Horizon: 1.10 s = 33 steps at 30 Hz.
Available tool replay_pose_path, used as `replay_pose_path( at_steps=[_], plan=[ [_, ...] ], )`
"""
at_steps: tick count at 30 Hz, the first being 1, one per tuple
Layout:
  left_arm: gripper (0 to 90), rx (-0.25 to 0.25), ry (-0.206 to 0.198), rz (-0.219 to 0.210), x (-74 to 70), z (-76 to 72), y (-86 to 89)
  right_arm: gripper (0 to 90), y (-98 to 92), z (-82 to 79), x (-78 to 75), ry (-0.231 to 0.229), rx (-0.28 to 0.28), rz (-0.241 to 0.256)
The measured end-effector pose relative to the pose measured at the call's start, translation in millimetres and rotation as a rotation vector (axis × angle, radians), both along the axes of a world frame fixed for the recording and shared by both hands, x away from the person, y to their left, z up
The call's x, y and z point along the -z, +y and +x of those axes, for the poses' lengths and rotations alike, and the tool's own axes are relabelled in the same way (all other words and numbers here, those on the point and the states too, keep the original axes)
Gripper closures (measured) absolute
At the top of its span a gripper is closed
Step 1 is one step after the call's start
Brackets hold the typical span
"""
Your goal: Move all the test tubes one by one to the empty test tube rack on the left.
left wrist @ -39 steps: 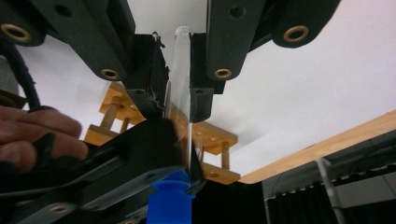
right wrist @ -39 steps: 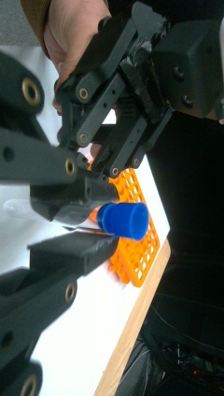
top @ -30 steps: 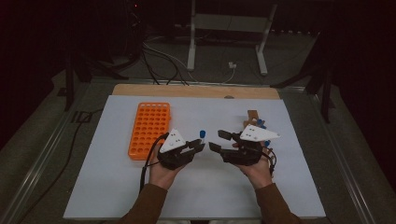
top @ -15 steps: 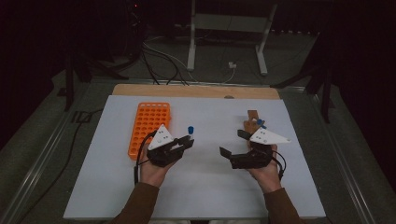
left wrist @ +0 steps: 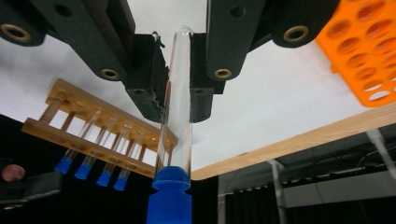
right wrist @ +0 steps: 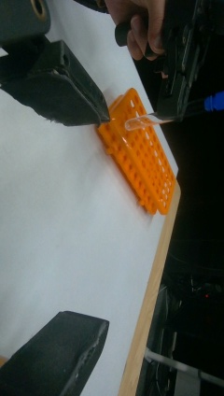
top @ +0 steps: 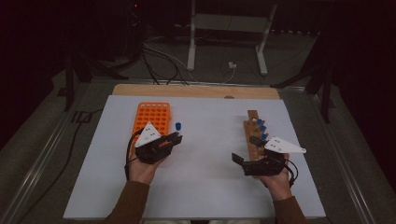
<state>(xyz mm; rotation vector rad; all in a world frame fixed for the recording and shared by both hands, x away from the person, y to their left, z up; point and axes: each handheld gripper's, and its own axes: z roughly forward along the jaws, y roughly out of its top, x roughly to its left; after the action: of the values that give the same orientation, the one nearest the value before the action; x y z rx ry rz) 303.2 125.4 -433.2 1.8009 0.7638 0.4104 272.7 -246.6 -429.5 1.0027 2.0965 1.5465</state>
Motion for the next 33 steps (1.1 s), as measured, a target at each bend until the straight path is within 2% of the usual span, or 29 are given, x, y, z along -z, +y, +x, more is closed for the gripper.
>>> replay_pose_path(
  at_steps=[9,18,33],
  plan=[
    [78.4,-0.07,-0.011,0.013,1.9,2.5,21.1,3.5,-3.0,-1.5,2.4,0.001,0.007,0.01],
    [78.4,-0.127,0.015,0.029,13.5,4.6,40.0,3.7,-2.5,-2.1,2.4,-0.004,0.003,0.013],
    [78.4,-0.145,0.054,0.076,35.8,1.8,45.9,4.0,-3.6,-3.6,1.6,-0.008,-0.002,0.018]
  ],
)
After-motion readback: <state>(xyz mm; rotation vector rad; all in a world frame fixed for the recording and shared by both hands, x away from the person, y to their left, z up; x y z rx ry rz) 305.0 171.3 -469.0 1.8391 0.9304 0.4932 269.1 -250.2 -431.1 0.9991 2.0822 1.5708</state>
